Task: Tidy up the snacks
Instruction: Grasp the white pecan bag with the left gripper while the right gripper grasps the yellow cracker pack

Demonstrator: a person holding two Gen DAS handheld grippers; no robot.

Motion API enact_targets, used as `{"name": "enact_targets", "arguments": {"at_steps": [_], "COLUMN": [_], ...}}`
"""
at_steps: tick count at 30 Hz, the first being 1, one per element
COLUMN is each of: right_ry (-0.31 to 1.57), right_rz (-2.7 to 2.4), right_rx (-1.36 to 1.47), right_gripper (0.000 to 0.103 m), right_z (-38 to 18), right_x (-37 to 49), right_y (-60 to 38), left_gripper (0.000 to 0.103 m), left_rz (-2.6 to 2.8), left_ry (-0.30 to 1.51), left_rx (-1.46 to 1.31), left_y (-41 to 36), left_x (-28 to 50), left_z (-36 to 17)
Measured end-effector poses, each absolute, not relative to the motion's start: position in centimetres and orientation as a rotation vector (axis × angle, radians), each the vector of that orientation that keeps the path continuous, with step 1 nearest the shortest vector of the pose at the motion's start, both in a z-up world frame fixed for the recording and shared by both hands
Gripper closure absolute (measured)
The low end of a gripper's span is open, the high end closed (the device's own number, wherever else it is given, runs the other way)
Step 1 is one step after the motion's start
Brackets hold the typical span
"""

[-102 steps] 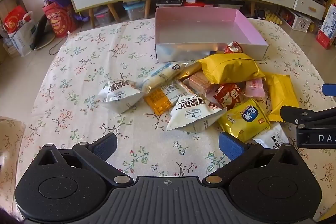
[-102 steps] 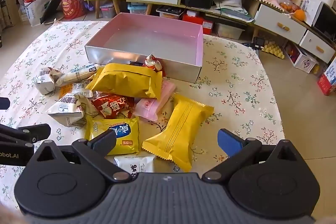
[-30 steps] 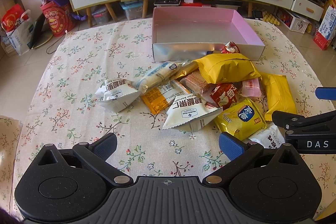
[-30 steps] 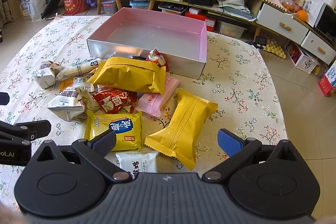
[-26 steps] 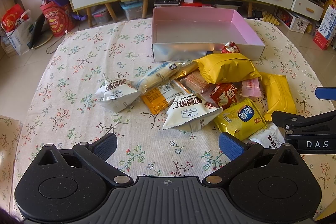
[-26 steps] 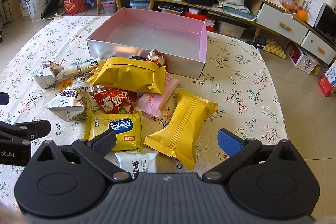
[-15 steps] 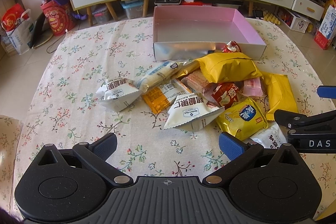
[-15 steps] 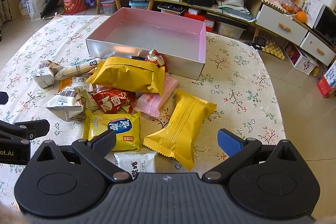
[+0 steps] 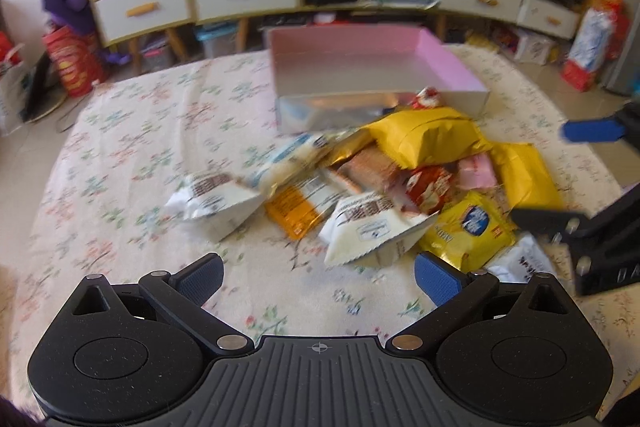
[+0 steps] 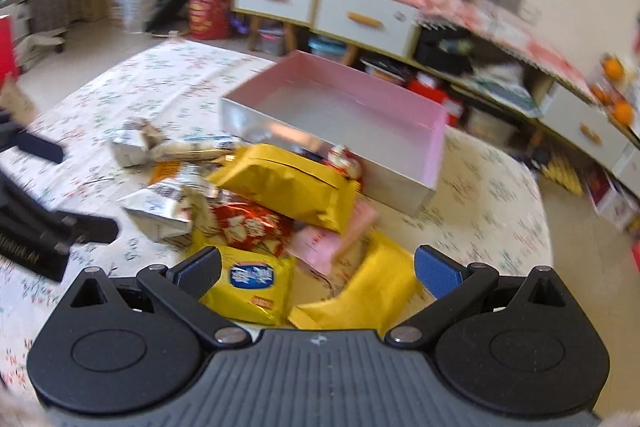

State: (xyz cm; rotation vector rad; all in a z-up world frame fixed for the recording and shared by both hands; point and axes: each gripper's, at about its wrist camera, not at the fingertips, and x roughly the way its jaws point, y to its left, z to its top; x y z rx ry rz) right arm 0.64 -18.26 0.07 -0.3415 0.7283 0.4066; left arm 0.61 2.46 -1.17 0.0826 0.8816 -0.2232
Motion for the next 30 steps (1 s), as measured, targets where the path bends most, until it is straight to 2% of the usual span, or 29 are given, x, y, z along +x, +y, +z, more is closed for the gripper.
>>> {"name": "enact_targets", "arguments": {"at_steps": [3, 10, 17, 23, 30], "right_ry": [0.754, 0.798, 0.906, 0.975, 1.009], "right_rz": [0.489, 0.580, 0.575, 0.544, 0.477], "right_rx": [-0.343, -0.415, -0.310, -0.164, -0.199], "right_gripper": [0.000, 0.002, 0.003, 0.003, 0.006], "right_z": [-0.5, -2.3, -3.2, -3.5, -4.8], "right_x": [0.7, -0.2, 1.2, 2.4, 3.0], "right_y": [-17.7, -16.4, -16.3, -16.7, -15.7], "left_gripper": [0.009, 0.010, 0.014, 0.024, 0.032], "left_rz": [-0.281, -0.329, -0.315, -0.269, -0.236], "left_ry": [0.855, 0.857, 0.900, 0.969, 1.053], "left_rx": [0.075, -0.040, -0.127, -0.171, -0.162], "left_y": [2.8, 2.9, 1.8, 1.4, 0.9], "left_x": [1.0, 2.6, 4.6, 6.0, 6.4], "left_z": [-1.6, -2.1, -3.0, -4.0, -5.2]}}
